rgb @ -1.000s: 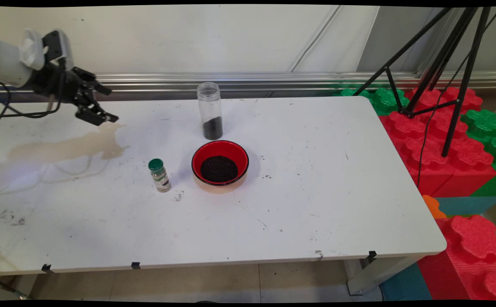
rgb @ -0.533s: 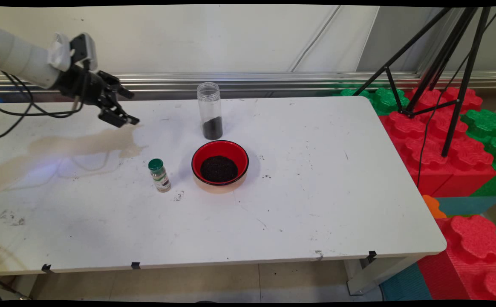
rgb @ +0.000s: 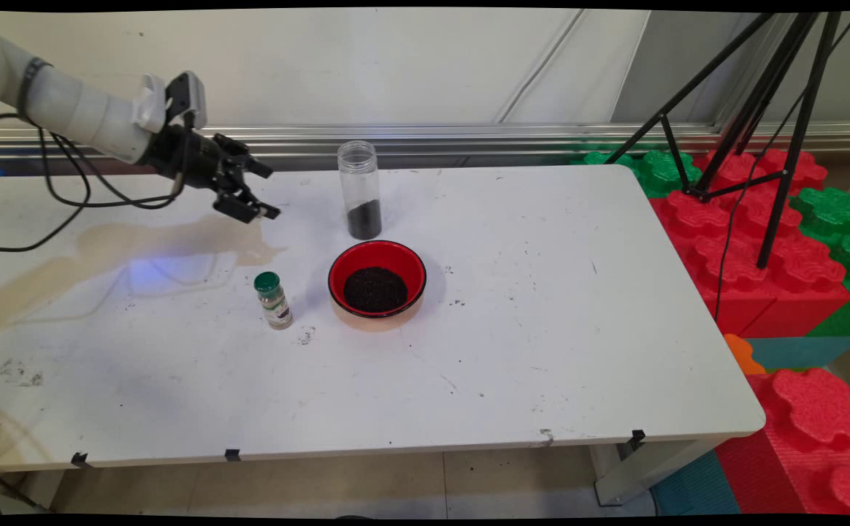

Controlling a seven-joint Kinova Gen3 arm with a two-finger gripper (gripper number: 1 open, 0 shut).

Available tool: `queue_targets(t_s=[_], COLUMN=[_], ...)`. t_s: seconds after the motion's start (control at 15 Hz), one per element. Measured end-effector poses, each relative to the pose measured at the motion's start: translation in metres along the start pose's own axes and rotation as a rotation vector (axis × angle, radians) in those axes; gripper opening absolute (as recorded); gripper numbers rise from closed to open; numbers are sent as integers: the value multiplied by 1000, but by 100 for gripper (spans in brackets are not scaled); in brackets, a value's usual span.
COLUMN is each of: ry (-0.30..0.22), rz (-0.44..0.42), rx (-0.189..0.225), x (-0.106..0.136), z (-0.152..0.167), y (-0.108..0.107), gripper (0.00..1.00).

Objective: Pick up the black seasoning powder from the table

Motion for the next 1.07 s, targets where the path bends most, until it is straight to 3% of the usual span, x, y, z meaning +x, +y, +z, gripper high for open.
queue_targets(t_s=[1.07], ry=[246], rz=[-50], rx=[-109], x=[-11], z=[89], y=[-18], gripper=[100])
